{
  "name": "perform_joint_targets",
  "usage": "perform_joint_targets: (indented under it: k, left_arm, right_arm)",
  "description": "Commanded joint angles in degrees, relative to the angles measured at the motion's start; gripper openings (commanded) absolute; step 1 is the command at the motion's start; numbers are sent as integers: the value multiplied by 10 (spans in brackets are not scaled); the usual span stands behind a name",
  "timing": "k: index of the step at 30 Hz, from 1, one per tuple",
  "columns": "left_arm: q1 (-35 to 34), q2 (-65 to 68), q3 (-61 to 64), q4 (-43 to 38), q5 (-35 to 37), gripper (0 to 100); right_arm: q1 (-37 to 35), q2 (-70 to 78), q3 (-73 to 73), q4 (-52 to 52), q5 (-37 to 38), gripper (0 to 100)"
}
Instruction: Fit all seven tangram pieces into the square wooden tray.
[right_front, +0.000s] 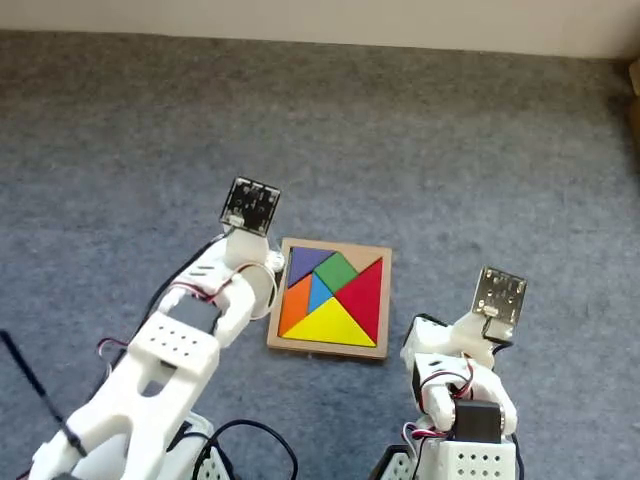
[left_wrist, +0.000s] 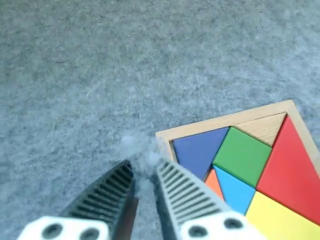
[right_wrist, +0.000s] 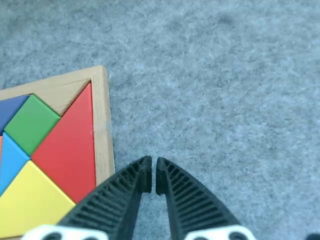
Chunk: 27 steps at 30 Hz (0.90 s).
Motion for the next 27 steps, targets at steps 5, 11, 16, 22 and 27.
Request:
perform_joint_targets:
  k: [5,11,16,22,27]
  left_arm:
    - [0,-141,62,-9,5,13]
    - [0,-246,106,-9,5,13]
    - [0,-343,163,-9,5,13]
    - [0,-474,251,-6,5,13]
    - [-19,-566,292,28,5,13]
  right_arm:
    - [8,-7,80,0,-4,31]
    - [8,-7,80,0,-4,31]
    - [8,-7,80,0,-4,31]
    - [8,-7,80,0,-4,31]
    - [8,-7,80,0,-4,31]
